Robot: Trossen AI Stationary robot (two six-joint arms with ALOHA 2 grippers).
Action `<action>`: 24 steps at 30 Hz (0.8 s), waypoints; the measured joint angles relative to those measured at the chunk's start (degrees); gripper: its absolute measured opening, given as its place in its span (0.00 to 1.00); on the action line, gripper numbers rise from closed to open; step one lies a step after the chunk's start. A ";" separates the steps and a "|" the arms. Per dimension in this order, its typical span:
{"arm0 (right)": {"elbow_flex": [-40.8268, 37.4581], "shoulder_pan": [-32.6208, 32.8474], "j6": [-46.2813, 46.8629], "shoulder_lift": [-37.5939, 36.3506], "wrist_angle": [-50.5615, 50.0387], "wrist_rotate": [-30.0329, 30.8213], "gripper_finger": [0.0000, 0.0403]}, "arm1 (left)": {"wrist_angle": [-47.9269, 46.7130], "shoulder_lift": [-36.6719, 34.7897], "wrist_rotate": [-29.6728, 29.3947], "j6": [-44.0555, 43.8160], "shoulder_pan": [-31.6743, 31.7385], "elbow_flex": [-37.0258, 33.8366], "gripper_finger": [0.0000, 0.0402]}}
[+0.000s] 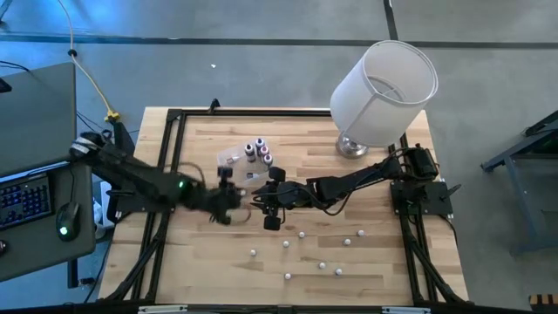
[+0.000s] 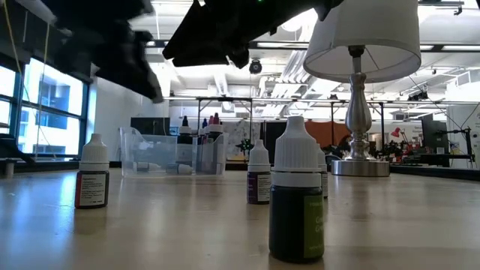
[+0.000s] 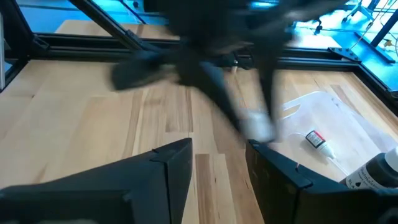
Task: Pick & Place food coloring
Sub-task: Put the small orange food coloring bottle into the transparent bin
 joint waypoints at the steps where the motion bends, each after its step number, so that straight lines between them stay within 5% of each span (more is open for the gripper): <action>1: 0.00 0.00 0.00 0.00 0.05 0.00 0.36 | 0.16 -0.09 1.23 0.23 2.63 0.00 0.19; 10: 0.00 0.00 0.00 0.00 0.52 0.00 0.36 | -0.16 0.57 13.37 3.19 21.64 0.00 0.19; 18: 0.00 0.00 0.00 0.00 0.52 0.00 0.36 | 0.23 1.37 29.92 1.47 29.25 0.00 0.19; 24: 0.00 0.00 0.00 0.00 0.61 0.00 0.36 | -0.03 3.72 27.83 1.61 29.52 0.00 0.20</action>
